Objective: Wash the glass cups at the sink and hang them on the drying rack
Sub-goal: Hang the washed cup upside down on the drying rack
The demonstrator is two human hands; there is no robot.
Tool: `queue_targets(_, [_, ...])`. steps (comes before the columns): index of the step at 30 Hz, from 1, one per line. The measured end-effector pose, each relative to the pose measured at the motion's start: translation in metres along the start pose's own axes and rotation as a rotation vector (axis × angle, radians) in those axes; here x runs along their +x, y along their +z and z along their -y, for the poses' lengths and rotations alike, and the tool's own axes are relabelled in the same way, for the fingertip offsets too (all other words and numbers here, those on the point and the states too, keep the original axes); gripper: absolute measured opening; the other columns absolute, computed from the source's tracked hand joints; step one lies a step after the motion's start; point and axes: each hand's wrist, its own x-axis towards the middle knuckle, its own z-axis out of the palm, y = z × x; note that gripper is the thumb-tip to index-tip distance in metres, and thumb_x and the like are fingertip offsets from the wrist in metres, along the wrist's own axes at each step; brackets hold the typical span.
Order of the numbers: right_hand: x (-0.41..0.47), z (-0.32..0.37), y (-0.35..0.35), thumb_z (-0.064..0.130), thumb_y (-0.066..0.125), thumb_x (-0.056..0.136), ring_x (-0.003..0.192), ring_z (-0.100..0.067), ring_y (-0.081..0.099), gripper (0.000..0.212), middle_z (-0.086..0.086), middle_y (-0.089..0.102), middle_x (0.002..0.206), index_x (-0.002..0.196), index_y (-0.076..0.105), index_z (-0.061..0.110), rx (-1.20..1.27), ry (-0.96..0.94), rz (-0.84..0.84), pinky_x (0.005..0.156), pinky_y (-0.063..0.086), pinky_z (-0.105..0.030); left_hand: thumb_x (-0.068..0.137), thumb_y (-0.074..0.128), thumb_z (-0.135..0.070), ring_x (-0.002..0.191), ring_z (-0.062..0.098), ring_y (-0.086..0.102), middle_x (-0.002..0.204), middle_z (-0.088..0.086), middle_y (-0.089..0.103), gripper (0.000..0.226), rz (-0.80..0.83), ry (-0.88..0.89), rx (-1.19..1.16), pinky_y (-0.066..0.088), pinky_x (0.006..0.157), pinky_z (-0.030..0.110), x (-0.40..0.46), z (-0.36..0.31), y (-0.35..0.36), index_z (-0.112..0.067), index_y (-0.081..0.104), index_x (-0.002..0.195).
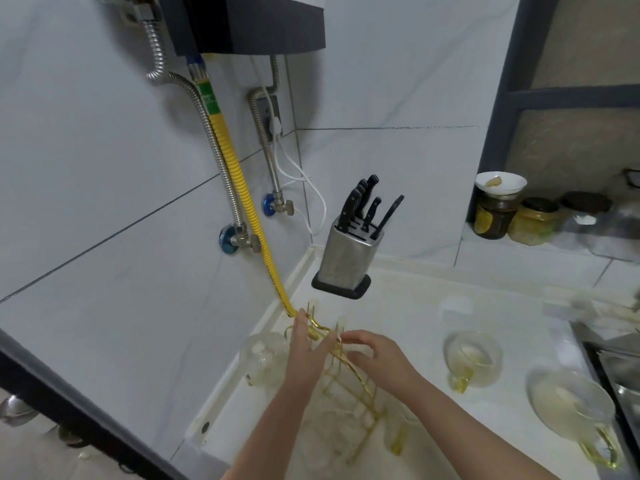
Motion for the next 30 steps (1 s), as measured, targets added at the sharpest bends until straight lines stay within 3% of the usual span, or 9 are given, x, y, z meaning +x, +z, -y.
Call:
queue_targets(5, [0.001, -0.022, -0.011, 0.015, 0.056, 0.094, 0.136, -0.014, 0.038, 0.049, 0.002, 0.044, 0.146, 0.141, 0.042, 0.017, -0.139, 0.123, -0.090, 0.109, 0.026, -0.022, 0.081, 0.075, -0.036, 0.148, 0.017, 0.014, 0.161, -0.003, 0.010, 0.099, -0.082, 0.003, 0.064, 0.023, 0.119, 0.042, 0.002, -0.005, 0.014, -0.022, 0.009, 0.154])
queue_targets(10, [0.002, -0.033, -0.014, 0.012, 0.049, 0.097, 0.140, -0.016, 0.035, 0.051, -0.001, 0.038, 0.152, 0.146, 0.035, 0.014, -0.114, 0.208, -0.018, 0.111, 0.025, -0.022, 0.085, 0.072, -0.025, 0.146, 0.020, 0.022, 0.160, 0.001, 0.017, 0.092, -0.155, 0.017, 0.127, 0.030, 0.112, 0.035, 0.005, -0.006, 0.021, -0.019, 0.013, 0.154])
queue_targets(13, [0.001, -0.037, -0.018, 0.007, 0.051, 0.095, 0.131, -0.016, 0.047, 0.048, -0.005, 0.050, 0.142, 0.142, 0.042, 0.011, -0.090, 0.220, -0.016, 0.105, 0.032, -0.019, 0.085, 0.071, -0.019, 0.141, 0.021, 0.032, 0.157, -0.002, 0.023, 0.089, -0.118, -0.002, 0.110, 0.039, 0.106, 0.033, 0.009, -0.005, 0.012, -0.022, 0.015, 0.154])
queue_targets(15, [0.000, -0.040, -0.019, 0.006, 0.057, 0.092, 0.117, -0.015, 0.058, 0.043, -0.006, 0.062, 0.126, 0.134, 0.050, 0.010, -0.026, 0.237, -0.026, 0.097, 0.040, -0.019, 0.085, 0.069, -0.014, 0.140, 0.021, 0.035, 0.157, -0.003, 0.025, 0.087, -0.074, -0.014, 0.089, 0.040, 0.109, 0.042, 0.010, -0.003, 0.002, -0.026, 0.017, 0.153])
queue_targets(19, [-0.006, -0.040, -0.013, 0.007, 0.065, 0.088, 0.100, -0.012, 0.064, 0.038, 0.005, 0.068, 0.099, 0.125, 0.057, 0.013, 0.074, 0.249, 0.067, 0.093, 0.050, -0.025, 0.088, 0.061, -0.004, 0.141, 0.021, 0.033, 0.158, -0.006, 0.024, 0.083, 0.037, -0.030, 0.022, 0.038, 0.107, 0.041, 0.006, -0.001, -0.020, -0.032, 0.018, 0.153])
queue_targets(22, [-0.009, -0.038, -0.005, 0.009, 0.069, 0.085, 0.099, -0.010, 0.064, 0.039, 0.008, 0.068, 0.095, 0.123, 0.059, 0.014, 0.114, 0.243, 0.109, 0.098, 0.050, -0.030, 0.087, 0.059, -0.001, 0.141, 0.021, 0.033, 0.158, -0.005, 0.024, 0.085, 0.092, -0.054, -0.030, 0.039, 0.108, 0.044, 0.003, -0.004, -0.031, -0.035, 0.018, 0.153])
queue_targets(25, [-0.013, -0.034, -0.002, 0.012, 0.070, 0.086, 0.093, 0.000, 0.061, 0.039, 0.012, 0.066, 0.094, 0.122, 0.058, 0.019, 0.118, 0.223, 0.176, 0.084, 0.048, -0.012, 0.087, 0.056, 0.004, 0.141, 0.022, 0.033, 0.158, -0.004, 0.023, 0.085, 0.135, -0.072, -0.068, 0.039, 0.109, 0.044, 0.000, -0.004, -0.037, -0.037, 0.020, 0.152])
queue_targets(27, [-0.017, -0.034, -0.003, 0.015, 0.072, 0.084, 0.092, 0.001, 0.062, 0.042, 0.011, 0.067, 0.094, 0.124, 0.057, 0.019, 0.128, 0.219, 0.208, 0.079, 0.046, -0.008, 0.087, 0.054, 0.005, 0.142, 0.021, 0.033, 0.158, -0.006, 0.022, 0.084, 0.170, -0.069, -0.075, 0.041, 0.106, 0.039, -0.002, -0.003, -0.039, -0.037, 0.020, 0.152])
queue_targets(30, [-0.022, -0.038, -0.003, 0.015, 0.077, 0.080, 0.095, -0.005, 0.065, 0.059, 0.006, 0.069, 0.097, 0.132, 0.050, 0.020, 0.145, 0.216, 0.242, 0.085, 0.048, -0.013, 0.086, 0.054, 0.004, 0.141, 0.021, 0.034, 0.159, -0.006, 0.021, 0.085, 0.221, -0.068, -0.056, 0.046, 0.095, 0.030, -0.004, -0.002, -0.040, -0.038, 0.021, 0.151])
